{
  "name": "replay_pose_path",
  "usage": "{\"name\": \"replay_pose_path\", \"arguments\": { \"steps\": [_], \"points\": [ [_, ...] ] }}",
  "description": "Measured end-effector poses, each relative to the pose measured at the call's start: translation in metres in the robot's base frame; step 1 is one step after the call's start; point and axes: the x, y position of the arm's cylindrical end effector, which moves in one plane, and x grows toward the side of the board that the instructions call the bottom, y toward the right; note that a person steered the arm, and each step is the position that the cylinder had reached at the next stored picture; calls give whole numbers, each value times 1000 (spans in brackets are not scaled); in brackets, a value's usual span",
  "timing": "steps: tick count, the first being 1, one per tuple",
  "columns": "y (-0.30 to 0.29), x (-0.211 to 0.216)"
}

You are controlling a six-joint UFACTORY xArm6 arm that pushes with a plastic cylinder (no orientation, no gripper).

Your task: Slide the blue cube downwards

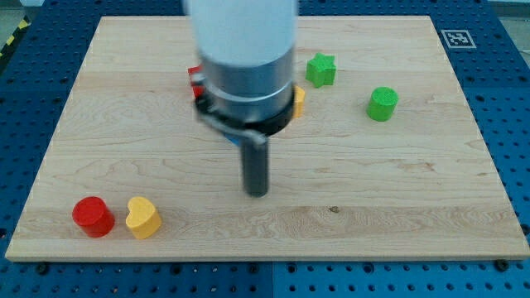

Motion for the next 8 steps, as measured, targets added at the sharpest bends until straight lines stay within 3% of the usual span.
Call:
{"name": "replay_pose_path", "arguments": {
  "steps": [1,3,6,8],
  "points": [
    [44,-40],
    [42,-105],
    [-36,-106],
    [-38,-94]
  ]
}}
